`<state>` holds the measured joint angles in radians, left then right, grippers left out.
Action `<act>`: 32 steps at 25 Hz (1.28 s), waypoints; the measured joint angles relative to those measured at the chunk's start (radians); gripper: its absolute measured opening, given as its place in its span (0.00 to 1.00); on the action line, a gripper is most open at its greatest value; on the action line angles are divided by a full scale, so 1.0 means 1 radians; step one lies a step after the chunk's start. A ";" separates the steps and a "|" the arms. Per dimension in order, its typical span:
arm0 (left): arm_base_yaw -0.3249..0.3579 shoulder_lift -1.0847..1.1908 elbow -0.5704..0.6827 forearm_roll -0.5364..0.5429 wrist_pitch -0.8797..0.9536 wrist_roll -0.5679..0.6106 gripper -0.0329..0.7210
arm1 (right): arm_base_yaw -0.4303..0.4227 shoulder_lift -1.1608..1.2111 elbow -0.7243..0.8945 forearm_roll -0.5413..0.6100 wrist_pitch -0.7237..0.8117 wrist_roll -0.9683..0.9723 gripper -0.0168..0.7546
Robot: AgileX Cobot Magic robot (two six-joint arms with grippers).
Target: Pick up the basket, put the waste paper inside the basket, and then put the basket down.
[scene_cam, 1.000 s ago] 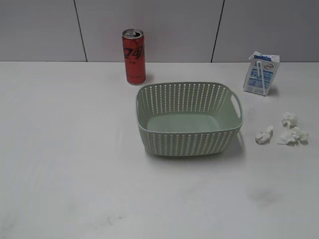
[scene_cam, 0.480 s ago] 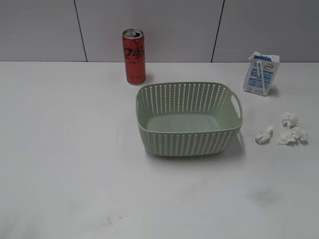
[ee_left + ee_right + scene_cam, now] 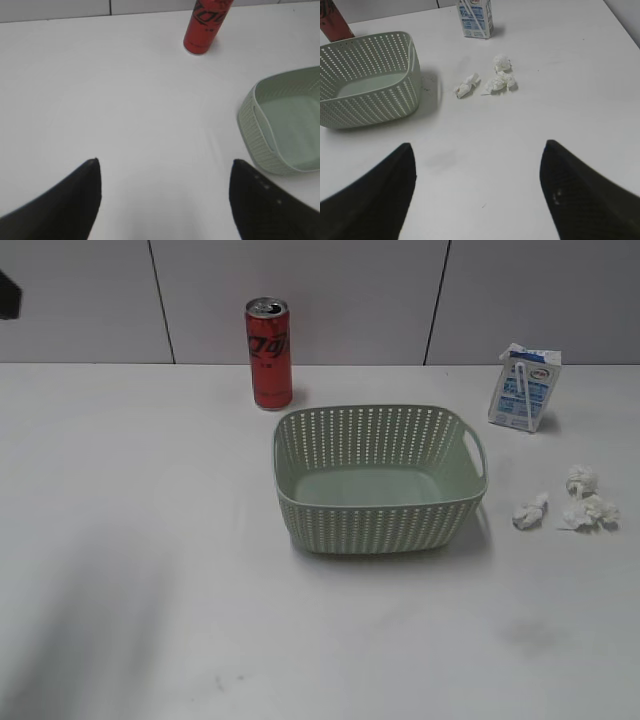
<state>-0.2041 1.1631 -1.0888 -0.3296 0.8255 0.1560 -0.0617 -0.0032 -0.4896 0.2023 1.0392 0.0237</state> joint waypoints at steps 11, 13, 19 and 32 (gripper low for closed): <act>-0.322 0.548 -0.414 0.228 0.153 -0.232 0.74 | 0.000 0.000 0.000 -0.004 0.001 0.000 0.78; -0.367 0.638 -0.483 0.263 0.184 -0.291 0.73 | 0.000 0.000 0.000 -0.004 0.001 0.000 0.78; -0.406 0.859 -0.634 0.277 0.210 -0.417 0.73 | 0.000 0.000 0.001 -0.004 0.001 0.000 0.78; -0.406 1.030 -0.660 0.134 0.145 -0.484 0.73 | 0.000 0.000 0.001 -0.007 0.001 0.000 0.78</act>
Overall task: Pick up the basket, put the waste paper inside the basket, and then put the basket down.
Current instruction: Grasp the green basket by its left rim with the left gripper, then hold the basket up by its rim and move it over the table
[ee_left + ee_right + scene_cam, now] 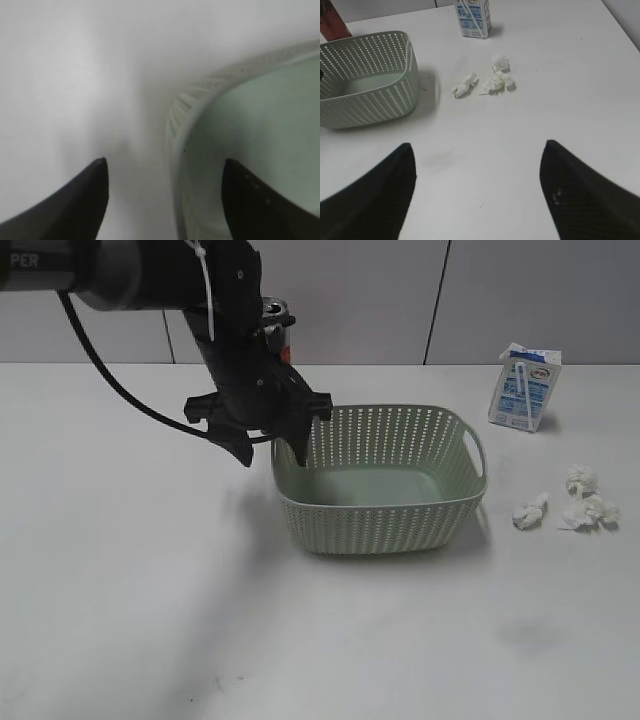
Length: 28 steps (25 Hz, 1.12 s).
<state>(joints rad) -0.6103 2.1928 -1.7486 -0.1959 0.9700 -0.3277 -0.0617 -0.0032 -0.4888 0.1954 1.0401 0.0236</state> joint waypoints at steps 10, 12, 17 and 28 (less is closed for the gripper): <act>0.000 0.052 -0.001 -0.003 0.017 -0.005 0.34 | 0.000 0.000 0.000 0.000 0.000 0.000 0.78; 0.000 0.044 -0.001 -0.003 0.018 -0.005 0.15 | 0.000 0.000 0.000 -0.001 0.000 0.000 0.78; 0.004 -0.005 -0.001 0.006 0.046 -0.007 0.06 | 0.000 0.000 0.000 -0.001 0.000 0.000 0.78; 0.048 -0.211 0.197 0.098 0.048 -0.008 0.05 | 0.000 0.039 -0.008 0.027 -0.018 0.001 0.78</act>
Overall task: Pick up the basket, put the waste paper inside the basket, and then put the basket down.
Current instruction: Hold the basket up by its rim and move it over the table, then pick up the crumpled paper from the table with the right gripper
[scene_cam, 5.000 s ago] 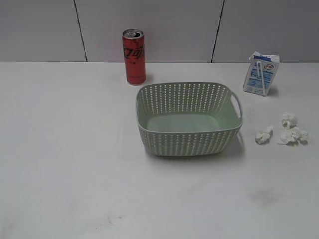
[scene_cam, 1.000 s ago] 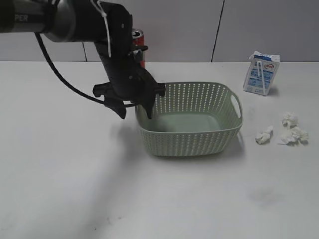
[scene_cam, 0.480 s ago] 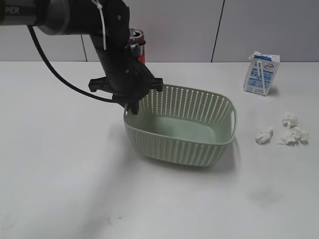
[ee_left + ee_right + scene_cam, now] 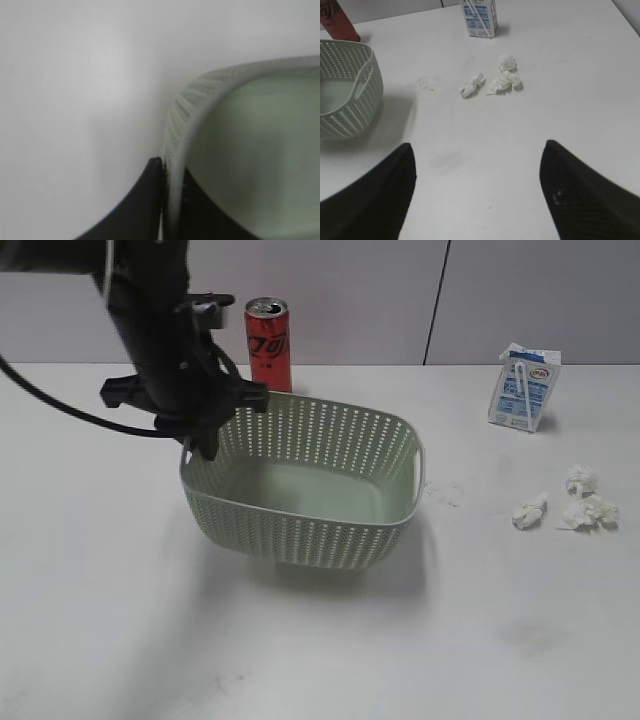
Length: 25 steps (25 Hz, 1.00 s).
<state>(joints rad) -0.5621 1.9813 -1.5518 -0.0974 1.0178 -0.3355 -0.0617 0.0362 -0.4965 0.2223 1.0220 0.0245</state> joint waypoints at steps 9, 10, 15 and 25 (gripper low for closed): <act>0.071 -0.166 0.317 -0.053 -0.227 0.000 0.05 | 0.000 0.380 -0.106 -0.002 -0.113 -0.002 0.78; 0.071 -0.166 0.318 -0.058 -0.230 0.000 0.05 | 0.000 0.433 -0.125 -0.003 -0.118 -0.001 0.78; 0.071 -0.166 0.318 -0.063 -0.231 0.000 0.05 | 0.000 0.777 -0.253 -0.004 -0.137 -0.001 0.78; 0.071 -0.167 0.318 -0.096 -0.235 0.000 0.05 | 0.023 1.456 -0.602 0.075 -0.119 -0.165 0.78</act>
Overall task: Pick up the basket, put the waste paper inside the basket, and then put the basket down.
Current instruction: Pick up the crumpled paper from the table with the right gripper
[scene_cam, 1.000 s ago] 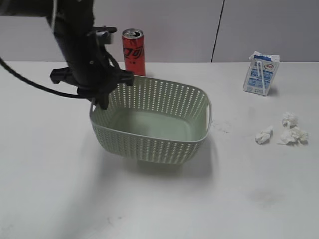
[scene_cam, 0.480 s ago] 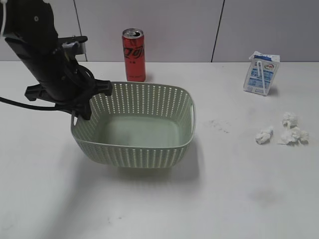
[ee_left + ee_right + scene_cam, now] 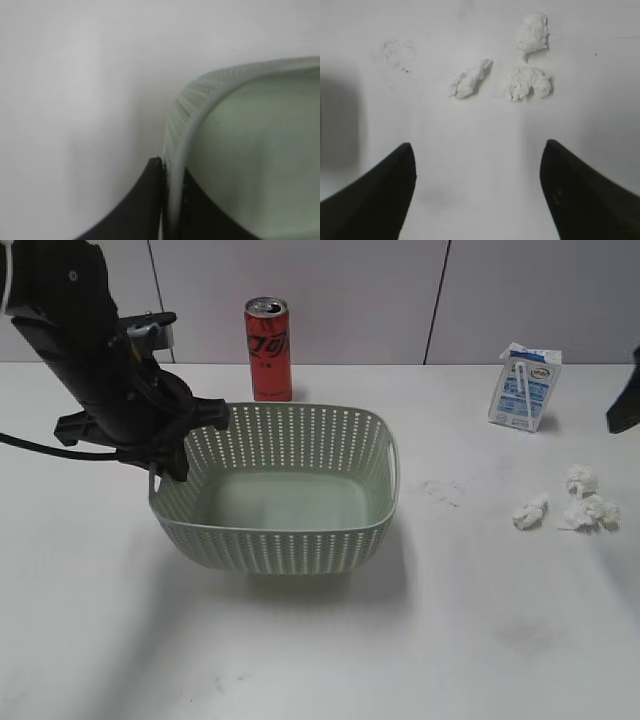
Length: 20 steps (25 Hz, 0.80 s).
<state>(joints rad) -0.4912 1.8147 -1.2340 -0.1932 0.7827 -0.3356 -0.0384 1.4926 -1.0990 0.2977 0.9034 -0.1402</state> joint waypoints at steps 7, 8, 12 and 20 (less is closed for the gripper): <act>0.000 0.000 0.000 -0.009 -0.004 0.000 0.05 | 0.116 0.347 -0.144 -0.062 -0.023 0.042 0.78; 0.000 0.000 0.000 -0.010 -0.004 0.000 0.05 | 0.133 0.384 -0.151 -0.075 -0.037 0.050 0.78; 0.000 0.000 0.000 -0.010 -0.004 0.000 0.05 | 0.184 0.493 -0.186 -0.170 -0.093 0.132 0.78; 0.000 0.000 0.000 -0.010 -0.002 0.000 0.05 | 0.202 0.585 -0.220 -0.204 -0.145 0.214 0.78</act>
<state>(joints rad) -0.4912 1.8147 -1.2340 -0.2032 0.7811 -0.3356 0.1638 2.0780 -1.3189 0.0942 0.7589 0.0737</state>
